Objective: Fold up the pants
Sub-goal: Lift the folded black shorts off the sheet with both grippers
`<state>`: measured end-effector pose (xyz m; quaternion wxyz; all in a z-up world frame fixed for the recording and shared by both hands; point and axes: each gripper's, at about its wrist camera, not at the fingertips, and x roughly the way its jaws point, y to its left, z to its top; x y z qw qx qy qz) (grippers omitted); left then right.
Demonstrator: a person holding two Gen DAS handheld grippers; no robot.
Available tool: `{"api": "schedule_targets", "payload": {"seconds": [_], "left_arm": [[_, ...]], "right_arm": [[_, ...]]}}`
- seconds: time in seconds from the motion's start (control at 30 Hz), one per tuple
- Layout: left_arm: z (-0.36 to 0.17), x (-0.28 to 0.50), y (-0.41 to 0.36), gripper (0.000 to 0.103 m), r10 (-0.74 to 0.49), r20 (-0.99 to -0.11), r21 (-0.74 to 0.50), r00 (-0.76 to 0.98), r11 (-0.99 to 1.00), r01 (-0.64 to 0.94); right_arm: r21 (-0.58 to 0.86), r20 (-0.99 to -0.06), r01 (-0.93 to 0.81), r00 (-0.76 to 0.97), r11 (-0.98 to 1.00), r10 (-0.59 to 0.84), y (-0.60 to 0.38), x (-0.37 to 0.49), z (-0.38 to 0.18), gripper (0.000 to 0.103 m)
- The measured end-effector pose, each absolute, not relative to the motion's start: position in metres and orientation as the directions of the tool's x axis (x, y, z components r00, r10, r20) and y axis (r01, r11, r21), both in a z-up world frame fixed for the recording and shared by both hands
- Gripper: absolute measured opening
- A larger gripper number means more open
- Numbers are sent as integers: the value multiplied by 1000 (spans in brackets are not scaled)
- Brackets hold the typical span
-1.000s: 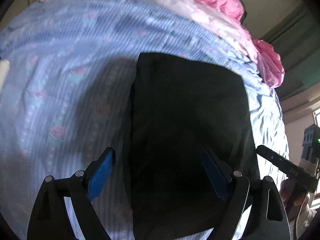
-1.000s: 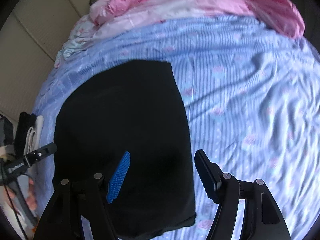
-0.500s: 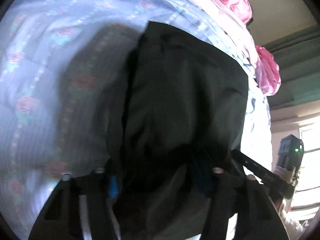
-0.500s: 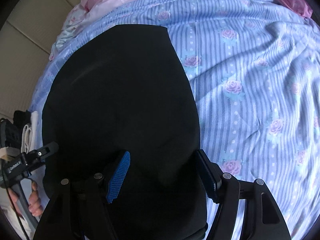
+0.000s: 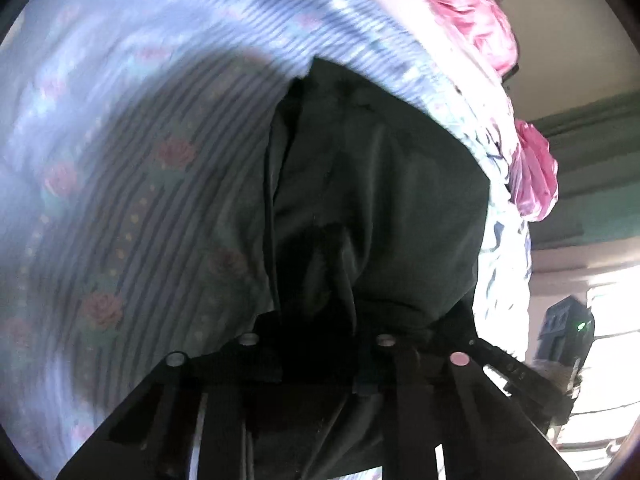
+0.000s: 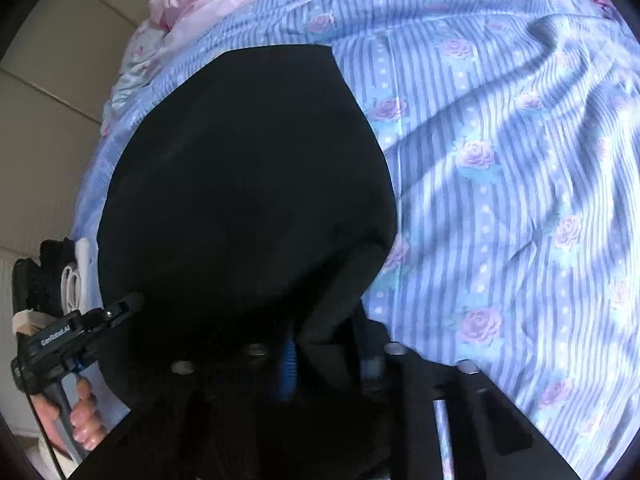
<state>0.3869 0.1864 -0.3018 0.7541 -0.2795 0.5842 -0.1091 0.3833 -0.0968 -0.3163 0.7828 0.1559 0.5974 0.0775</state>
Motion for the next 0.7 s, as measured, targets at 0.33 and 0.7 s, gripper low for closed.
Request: {"api": "schedule_targets", "payload": {"seconds": [0.33,0.7], "left_arm": [[-215,350,159,15,-396,-843,-442,365,896,-49],[-121,261,146,15,-331,-818,-367,471,930,16]], "right_arm": [[295,-865,-31,416,955,280,-86,347,-221,12],[211,-808,-164,526,964,266,-91,274,-125,9]]}}
